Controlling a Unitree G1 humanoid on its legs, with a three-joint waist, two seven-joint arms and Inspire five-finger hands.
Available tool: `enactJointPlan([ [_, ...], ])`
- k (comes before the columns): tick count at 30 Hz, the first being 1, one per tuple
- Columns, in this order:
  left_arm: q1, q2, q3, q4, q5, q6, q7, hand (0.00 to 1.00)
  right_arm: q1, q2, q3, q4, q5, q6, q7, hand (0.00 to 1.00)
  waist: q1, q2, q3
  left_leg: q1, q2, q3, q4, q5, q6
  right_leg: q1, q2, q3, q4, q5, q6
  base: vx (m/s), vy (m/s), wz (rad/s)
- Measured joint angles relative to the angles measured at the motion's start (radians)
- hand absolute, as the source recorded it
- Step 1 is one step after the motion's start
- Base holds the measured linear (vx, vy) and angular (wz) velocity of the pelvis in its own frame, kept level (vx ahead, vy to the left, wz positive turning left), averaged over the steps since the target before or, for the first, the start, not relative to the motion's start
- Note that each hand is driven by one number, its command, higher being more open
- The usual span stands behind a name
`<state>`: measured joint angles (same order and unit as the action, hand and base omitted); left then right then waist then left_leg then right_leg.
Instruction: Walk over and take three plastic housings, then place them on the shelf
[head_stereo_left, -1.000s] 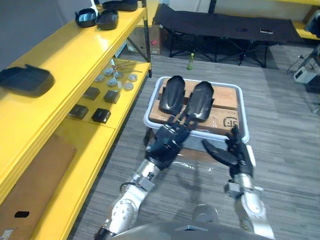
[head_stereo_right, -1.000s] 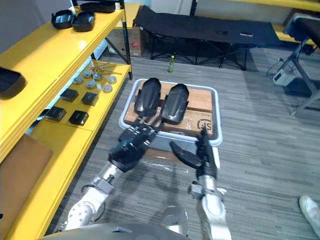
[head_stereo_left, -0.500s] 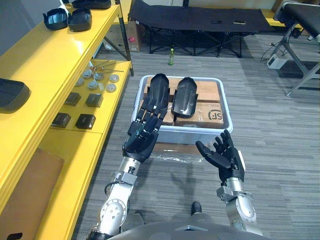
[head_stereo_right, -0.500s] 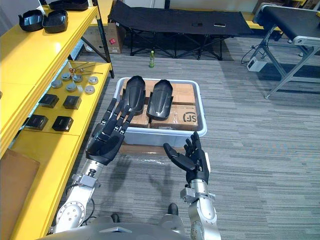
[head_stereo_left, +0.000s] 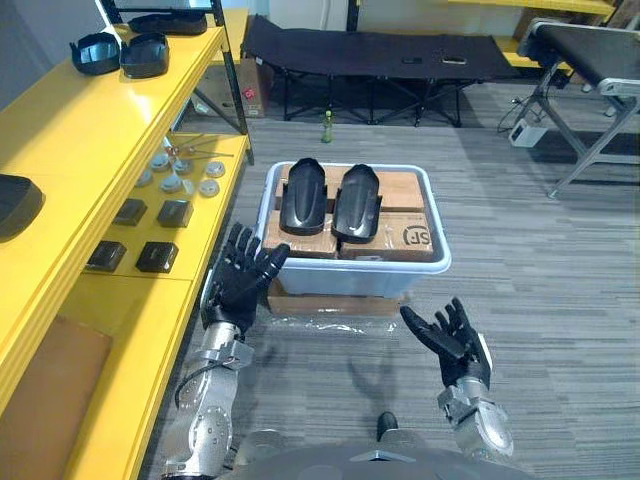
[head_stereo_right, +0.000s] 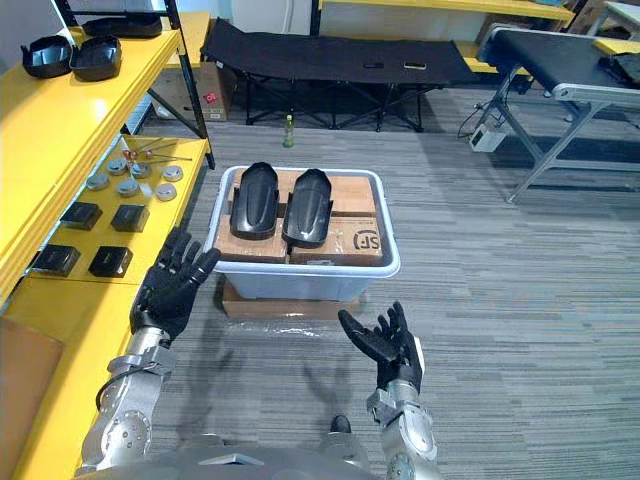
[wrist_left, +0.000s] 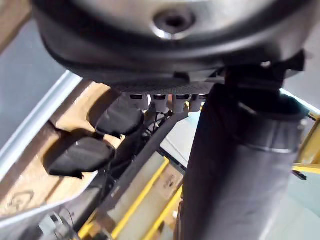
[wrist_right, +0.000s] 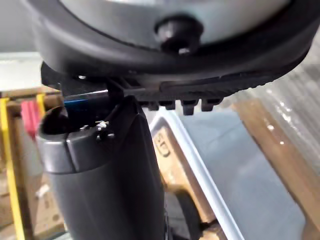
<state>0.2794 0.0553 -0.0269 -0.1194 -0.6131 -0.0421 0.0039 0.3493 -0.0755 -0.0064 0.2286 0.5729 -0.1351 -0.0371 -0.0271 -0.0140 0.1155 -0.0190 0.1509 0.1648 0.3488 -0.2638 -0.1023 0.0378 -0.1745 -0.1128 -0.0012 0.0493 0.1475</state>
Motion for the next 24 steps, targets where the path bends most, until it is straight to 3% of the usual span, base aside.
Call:
enactJointPlan([
  [6,0.005,-0.012,-0.015,-0.003,0.023,0.019,-0.023,1.00,-0.029,0.003,0.083,0.000,0.003,0.015,-0.014,1.00,0.011,0.010,0.003,-0.008,0.002,0.019,0.023,-0.012,0.004,-0.028,0.000,0.011,0.033,-0.004,-0.006,-0.02,0.024,-0.08],
  [10,0.001,-0.005,-0.034,-0.004,0.069,0.030,-0.055,1.00,-0.067,0.003,0.097,-0.001,0.025,0.022,-0.027,1.00,0.024,0.033,0.025,-0.029,0.008,0.068,0.069,-0.043,0.026,-0.170,-0.010,0.017,0.235,-0.033,-0.050,-0.09,0.076,-0.45],
  [13,-0.004,0.026,-0.048,-0.009,0.080,0.049,-0.070,1.00,-0.070,0.002,0.093,-0.001,0.025,0.022,-0.045,1.00,0.016,0.023,0.046,-0.025,-0.001,0.087,0.102,-0.052,0.038,-0.191,-0.034,0.006,0.270,-0.031,-0.047,-0.11,0.099,-0.33],
  [15,-0.015,0.067,-0.057,-0.010,0.077,0.049,-0.090,1.00,-0.060,0.002,0.093,-0.001,0.025,0.022,-0.054,1.00,0.001,0.018,0.068,-0.028,-0.001,0.093,0.142,-0.079,0.055,-0.155,-0.041,0.000,0.196,-0.010,-0.016,-0.12,0.114,-0.16],
  [17,-0.017,0.080,-0.058,-0.010,0.069,0.049,-0.101,1.00,-0.052,0.002,0.091,-0.001,0.025,0.021,-0.054,1.00,-0.003,0.020,0.077,-0.033,-0.001,0.093,0.160,-0.094,0.070,-0.154,-0.051,-0.008,0.197,-0.010,-0.014,-0.10,0.125,-0.03],
  [19,-0.017,0.081,-0.060,-0.010,0.054,0.048,-0.105,1.00,-0.046,0.002,0.080,-0.001,0.024,0.021,-0.037,1.00,-0.004,0.029,0.088,-0.032,0.000,0.083,0.172,-0.099,0.066,-0.164,-0.056,-0.023,0.239,-0.035,-0.037,-0.06,0.047,0.13],
  [24,-0.029,0.080,-0.126,-0.010,-0.029,0.040,-0.096,1.00,-0.045,-0.001,0.081,-0.001,0.034,0.028,0.050,1.00,-0.007,0.043,0.077,-0.072,0.000,-0.039,0.214,-0.127,0.029,-0.194,-0.061,-0.036,0.427,-0.187,-0.034,0.04,-0.098,0.58],
])
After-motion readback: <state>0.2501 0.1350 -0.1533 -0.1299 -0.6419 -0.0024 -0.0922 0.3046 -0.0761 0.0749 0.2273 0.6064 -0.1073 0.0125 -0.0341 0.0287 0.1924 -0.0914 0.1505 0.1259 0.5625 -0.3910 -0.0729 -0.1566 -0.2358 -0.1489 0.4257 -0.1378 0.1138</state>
